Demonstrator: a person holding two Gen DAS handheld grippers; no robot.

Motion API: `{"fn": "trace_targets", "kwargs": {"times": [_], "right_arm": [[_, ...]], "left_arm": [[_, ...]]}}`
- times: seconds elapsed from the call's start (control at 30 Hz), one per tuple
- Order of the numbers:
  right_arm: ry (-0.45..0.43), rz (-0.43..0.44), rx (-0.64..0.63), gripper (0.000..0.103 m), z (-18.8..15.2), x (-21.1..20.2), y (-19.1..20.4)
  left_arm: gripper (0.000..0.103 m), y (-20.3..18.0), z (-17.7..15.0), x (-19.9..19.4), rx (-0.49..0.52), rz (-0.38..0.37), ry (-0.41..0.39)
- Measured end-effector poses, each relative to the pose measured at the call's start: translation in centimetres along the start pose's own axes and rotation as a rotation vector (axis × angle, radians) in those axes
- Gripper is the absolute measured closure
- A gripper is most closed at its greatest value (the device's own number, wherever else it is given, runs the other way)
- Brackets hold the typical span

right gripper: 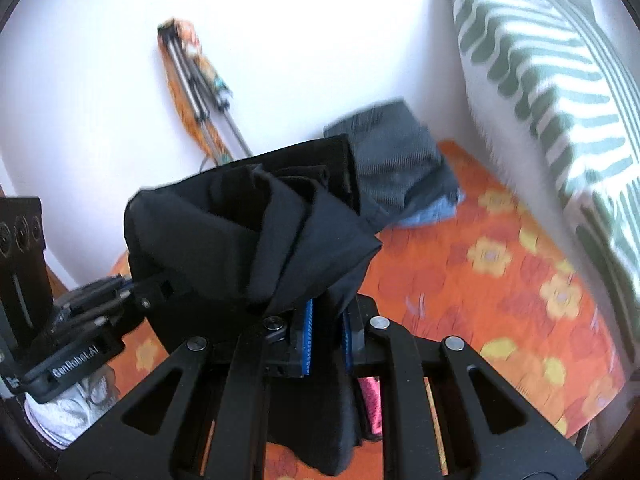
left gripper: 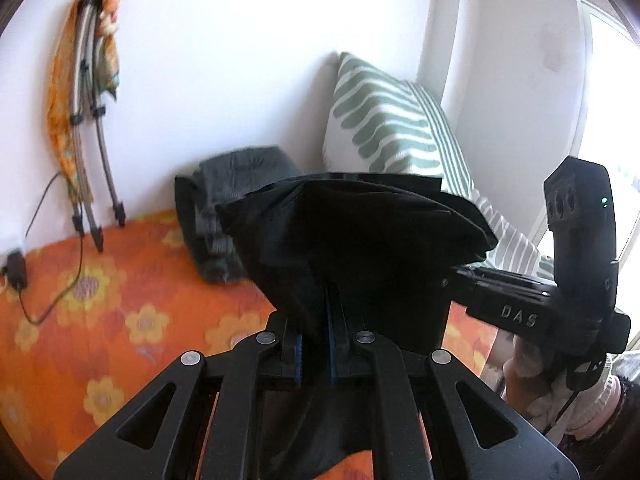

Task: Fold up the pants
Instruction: 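Carry the folded trousers with both tools toward the clothes stack by the pillow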

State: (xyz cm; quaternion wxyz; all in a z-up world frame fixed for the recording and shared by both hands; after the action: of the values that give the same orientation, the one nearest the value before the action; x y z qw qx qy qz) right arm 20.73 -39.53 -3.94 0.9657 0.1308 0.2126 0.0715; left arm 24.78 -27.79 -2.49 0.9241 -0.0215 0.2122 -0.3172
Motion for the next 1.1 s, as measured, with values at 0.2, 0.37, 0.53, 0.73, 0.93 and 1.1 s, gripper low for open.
{"fn": "trace_targets", "kwargs": {"times": [0.2, 0.37, 0.53, 0.73, 0.93, 1.1], "right_arm": [[-0.095, -0.006, -0.035, 0.091, 6.4, 0.2, -0.5], [-0.118, -0.004, -0.051, 0.091, 12.0, 2.8, -1.4], [-0.111, -0.023, -0.106, 0.091, 16.6, 6.5, -1.7], [-0.070, -0.030, -0.140, 0.091, 19.8, 13.3, -2.5], [0.001, -0.010, -0.126, 0.091, 20.4, 20.7, -3.4], [0.083, -0.024, -0.106, 0.091, 19.2, 26.5, -5.8]], "left_arm": [[0.096, -1.1, 5.1, 1.5, 0.044, -0.008, -0.075], [0.096, -0.4, 8.7, 4.0, 0.048, -0.008, -0.119], [0.096, 1.6, 11.4, 7.5, 0.026, -0.003, -0.132], [0.096, 4.9, 12.7, 11.9, -0.001, 0.024, -0.129], [0.096, 9.6, 12.3, 16.9, -0.052, 0.064, -0.093], [0.096, 12.6, 11.6, 21.4, -0.054, 0.091, -0.036]]}}
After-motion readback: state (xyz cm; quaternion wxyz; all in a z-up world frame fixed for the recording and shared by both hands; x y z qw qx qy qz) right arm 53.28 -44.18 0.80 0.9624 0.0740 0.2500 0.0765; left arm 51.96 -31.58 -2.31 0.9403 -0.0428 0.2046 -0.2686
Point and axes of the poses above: each gripper's, at about its wrist camera, not at the fingertips, and x roughly the way its jaws point, y to its left, z to its top, the point moved 10 cm from there along x, roughly the way its jaws point, and after that the axes turned 9 degrees about -y, right-handed, at the moved point
